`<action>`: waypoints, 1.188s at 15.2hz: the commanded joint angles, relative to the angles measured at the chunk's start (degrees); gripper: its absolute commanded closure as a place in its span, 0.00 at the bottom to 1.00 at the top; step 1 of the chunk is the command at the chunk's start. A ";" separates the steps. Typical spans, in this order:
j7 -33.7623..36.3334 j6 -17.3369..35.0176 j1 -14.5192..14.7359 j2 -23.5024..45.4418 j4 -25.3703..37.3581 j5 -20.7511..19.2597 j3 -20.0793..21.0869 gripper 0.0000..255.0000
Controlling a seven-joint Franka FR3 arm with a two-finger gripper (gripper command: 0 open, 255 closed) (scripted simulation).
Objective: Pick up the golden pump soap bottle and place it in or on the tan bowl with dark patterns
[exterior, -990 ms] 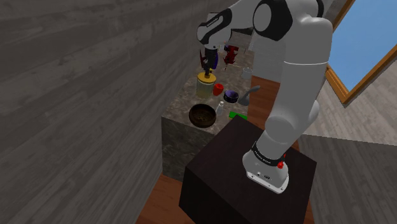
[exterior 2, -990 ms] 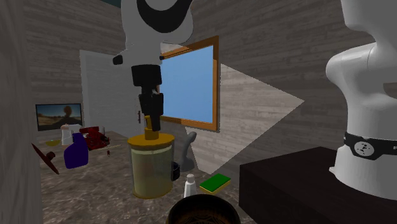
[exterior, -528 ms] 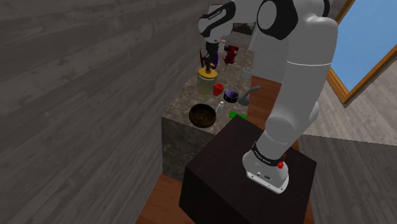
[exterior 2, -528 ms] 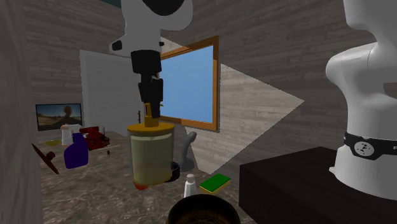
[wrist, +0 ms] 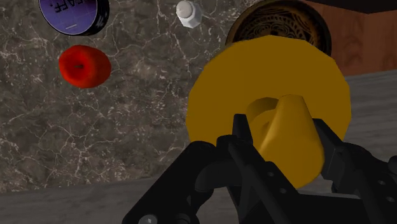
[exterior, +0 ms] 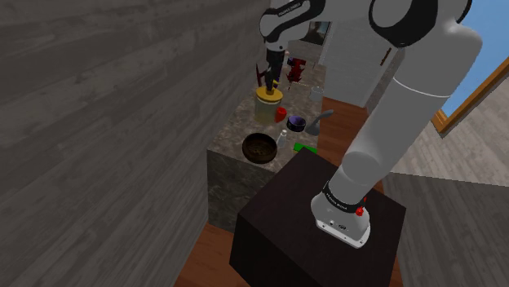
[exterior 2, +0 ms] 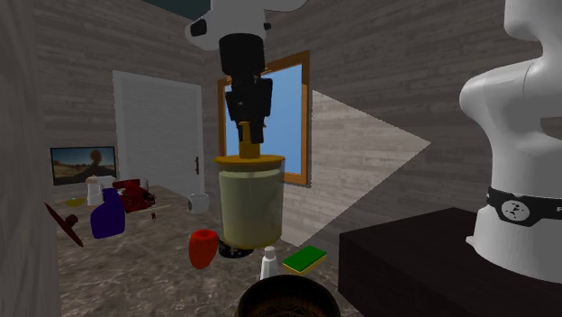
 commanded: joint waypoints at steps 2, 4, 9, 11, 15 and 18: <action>2.97 -1.28 1.15 -6.55 -5.09 -1.70 0.97 1.00; 4.97 -2.65 1.77 -10.77 -7.93 -2.54 1.93 1.00; 6.81 -1.81 2.20 -13.92 -11.96 -3.06 2.91 1.00; 6.79 -0.22 2.19 -13.30 -12.94 -3.00 2.83 1.00; 6.71 2.98 2.17 -11.92 -14.77 -2.85 2.66 1.00; 6.62 5.39 2.17 -10.73 -16.02 -2.70 2.54 1.00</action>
